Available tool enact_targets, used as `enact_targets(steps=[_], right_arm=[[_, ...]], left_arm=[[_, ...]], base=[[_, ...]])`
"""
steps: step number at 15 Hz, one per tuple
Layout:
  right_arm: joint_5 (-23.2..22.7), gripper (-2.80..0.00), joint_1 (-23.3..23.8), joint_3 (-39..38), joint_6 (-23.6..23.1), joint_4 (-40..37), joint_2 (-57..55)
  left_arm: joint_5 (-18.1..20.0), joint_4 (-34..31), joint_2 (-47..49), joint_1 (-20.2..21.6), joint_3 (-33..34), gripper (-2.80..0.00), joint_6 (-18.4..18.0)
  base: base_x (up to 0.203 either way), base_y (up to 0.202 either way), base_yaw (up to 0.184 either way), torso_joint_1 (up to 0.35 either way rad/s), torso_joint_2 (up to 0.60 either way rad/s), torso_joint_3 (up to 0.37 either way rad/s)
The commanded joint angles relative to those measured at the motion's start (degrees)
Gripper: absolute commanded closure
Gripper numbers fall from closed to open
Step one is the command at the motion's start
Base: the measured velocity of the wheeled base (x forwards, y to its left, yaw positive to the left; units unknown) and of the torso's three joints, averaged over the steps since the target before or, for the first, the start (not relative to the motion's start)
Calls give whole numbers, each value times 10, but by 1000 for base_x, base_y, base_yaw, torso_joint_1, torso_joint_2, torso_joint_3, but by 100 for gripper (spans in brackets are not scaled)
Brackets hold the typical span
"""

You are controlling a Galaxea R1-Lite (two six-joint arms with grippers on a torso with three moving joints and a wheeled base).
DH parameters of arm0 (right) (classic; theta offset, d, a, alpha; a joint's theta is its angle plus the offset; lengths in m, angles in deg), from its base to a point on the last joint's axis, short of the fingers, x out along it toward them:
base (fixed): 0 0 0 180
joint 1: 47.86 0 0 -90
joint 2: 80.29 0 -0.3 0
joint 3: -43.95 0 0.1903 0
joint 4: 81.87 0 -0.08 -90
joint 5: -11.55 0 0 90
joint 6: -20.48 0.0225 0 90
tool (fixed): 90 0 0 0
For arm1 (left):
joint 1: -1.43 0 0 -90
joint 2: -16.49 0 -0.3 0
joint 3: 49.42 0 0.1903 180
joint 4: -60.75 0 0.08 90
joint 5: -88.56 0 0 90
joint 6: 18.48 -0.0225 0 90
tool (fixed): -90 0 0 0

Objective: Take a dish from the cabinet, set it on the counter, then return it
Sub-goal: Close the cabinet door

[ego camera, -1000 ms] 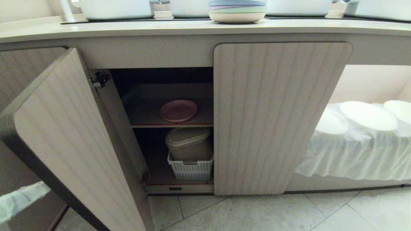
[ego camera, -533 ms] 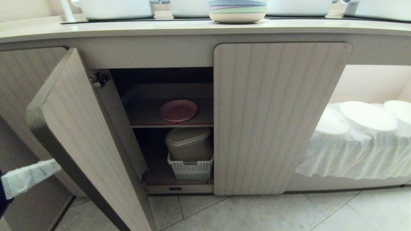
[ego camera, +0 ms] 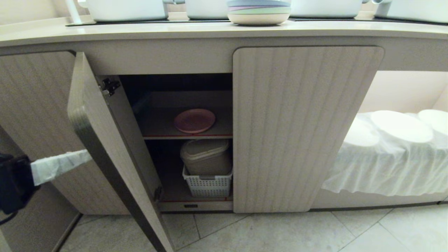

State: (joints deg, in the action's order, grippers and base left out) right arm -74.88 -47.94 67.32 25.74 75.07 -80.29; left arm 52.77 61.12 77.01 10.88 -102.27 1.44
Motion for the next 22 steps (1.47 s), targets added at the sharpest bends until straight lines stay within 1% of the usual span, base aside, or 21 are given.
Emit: enact_targets(steps=[1, 3, 5, 7, 8, 11, 13, 15, 18, 20, 21, 22], right_arm=[[0, 0, 0, 0, 0, 0, 0], [0, 0, 0, 0, 0, 0, 0], [0, 0, 0, 0, 0, 0, 0], [0, 0, 0, 0, 0, 0, 0], [0, 0, 0, 0, 0, 0, 0], [0, 0, 0, 0, 0, 0, 0], [0, 0, 0, 0, 0, 0, 0], [0, 0, 0, 0, 0, 0, 0], [0, 0, 0, 0, 0, 0, 0], [0, 0, 0, 0, 0, 0, 0], [0, 0, 0, 0, 0, 0, 0], [0, 0, 0, 0, 0, 0, 0]], left_arm=[[-10, 24, 43, -19, -4, 0, 1], [-37, 48, 78, -37, -19, 0, 1], [-57, 59, 110, -48, -42, 0, -1], [-77, 60, 135, -56, -61, 0, -19], [-95, 61, 146, -68, -74, 0, -24], [-124, 61, 167, -96, -103, 0, -25], [-149, 61, 183, -115, -121, 0, -26], [-193, 61, 201, -138, -141, 0, -35], [-263, 61, 237, -169, -169, 0, -64], [-305, 61, 256, -189, -194, 0, -70], [-333, 61, 269, -201, -208, 0, -71], [-373, 61, 282, -214, -222, 0, -71]], base=[[0, 0, 0, 0, 0, 0], [0, 0, 0, 0, 0, 0], [0, 0, 0, 0, 0, 0], [0, 0, 0, 0, 0, 0], [0, 0, 0, 0, 0, 0], [0, 0, 0, 0, 0, 0], [0, 0, 0, 0, 0, 0], [0, 0, 0, 0, 0, 0], [0, 0, 0, 0, 0, 0], [0, 0, 0, 0, 0, 0], [0, 0, 0, 0, 0, 0], [0, 0, 0, 0, 0, 0]])
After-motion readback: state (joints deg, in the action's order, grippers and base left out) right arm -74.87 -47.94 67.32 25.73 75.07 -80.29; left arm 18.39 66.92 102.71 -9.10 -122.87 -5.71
